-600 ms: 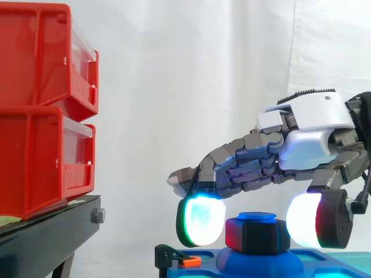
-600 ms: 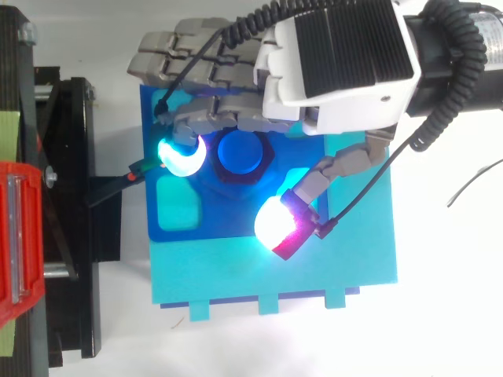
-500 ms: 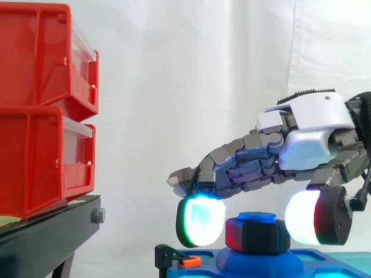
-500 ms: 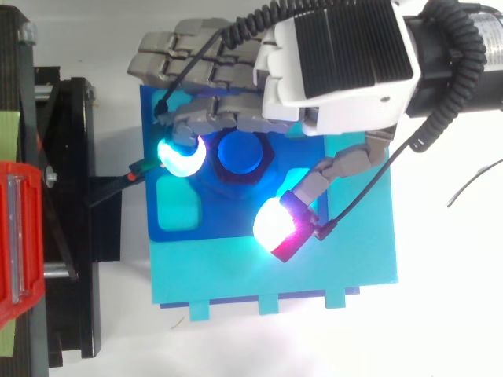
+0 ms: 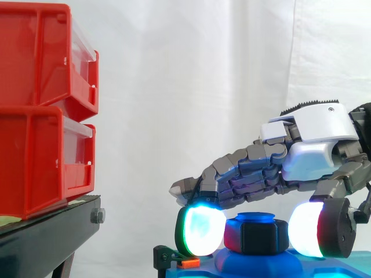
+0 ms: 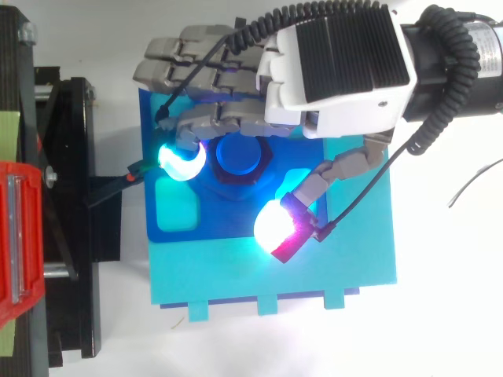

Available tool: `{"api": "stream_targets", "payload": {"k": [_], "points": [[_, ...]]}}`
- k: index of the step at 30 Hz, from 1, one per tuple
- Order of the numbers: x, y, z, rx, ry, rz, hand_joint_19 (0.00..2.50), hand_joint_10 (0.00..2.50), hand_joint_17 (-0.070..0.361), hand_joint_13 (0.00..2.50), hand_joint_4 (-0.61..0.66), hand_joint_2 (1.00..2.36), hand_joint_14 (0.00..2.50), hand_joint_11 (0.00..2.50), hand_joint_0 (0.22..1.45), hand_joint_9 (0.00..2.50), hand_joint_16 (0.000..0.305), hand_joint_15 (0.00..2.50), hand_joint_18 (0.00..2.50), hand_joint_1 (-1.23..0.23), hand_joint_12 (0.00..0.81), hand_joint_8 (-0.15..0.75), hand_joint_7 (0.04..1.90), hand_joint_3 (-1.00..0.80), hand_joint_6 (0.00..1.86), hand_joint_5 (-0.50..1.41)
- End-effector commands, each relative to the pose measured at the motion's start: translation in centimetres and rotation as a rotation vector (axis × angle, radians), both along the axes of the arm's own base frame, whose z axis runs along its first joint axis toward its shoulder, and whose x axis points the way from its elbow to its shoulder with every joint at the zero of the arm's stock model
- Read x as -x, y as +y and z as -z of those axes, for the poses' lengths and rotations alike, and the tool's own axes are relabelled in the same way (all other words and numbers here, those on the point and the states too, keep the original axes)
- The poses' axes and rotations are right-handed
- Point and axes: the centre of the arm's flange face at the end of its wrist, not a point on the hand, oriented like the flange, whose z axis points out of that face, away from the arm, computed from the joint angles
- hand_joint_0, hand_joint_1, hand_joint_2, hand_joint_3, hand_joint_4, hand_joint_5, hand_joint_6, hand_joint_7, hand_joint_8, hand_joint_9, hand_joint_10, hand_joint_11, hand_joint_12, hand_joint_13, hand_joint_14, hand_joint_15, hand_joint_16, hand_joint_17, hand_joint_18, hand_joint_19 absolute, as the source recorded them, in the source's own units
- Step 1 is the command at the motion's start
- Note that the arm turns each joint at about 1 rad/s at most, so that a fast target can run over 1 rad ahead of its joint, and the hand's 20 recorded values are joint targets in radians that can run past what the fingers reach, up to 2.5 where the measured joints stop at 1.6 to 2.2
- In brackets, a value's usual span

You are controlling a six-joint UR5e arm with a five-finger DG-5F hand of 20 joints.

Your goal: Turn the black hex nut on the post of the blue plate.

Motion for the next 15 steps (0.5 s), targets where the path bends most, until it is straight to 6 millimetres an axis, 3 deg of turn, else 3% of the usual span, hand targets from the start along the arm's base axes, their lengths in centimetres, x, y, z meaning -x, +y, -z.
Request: {"api": "stream_targets", "payload": {"k": [1, 15], "points": [[0.02, -0.01, 0.02, 0.001, 0.001, -0.001, 0.00, 0.00, 0.120, 0.01, 0.21, 1.00, 0.00, 0.00, 0.39, 0.00, 0.053, 0.00, 0.00, -0.74, 0.373, 0.203, 0.96, -0.50, 0.50, -0.26], [0.13, -0.53, 0.02, 0.002, 0.001, 0.002, 0.00, 0.00, 0.112, 0.01, 0.20, 1.00, 0.00, 0.00, 0.43, 0.00, 0.050, 0.00, 0.00, -0.79, 0.357, 0.188, 0.97, -0.50, 0.50, -0.26]]}}
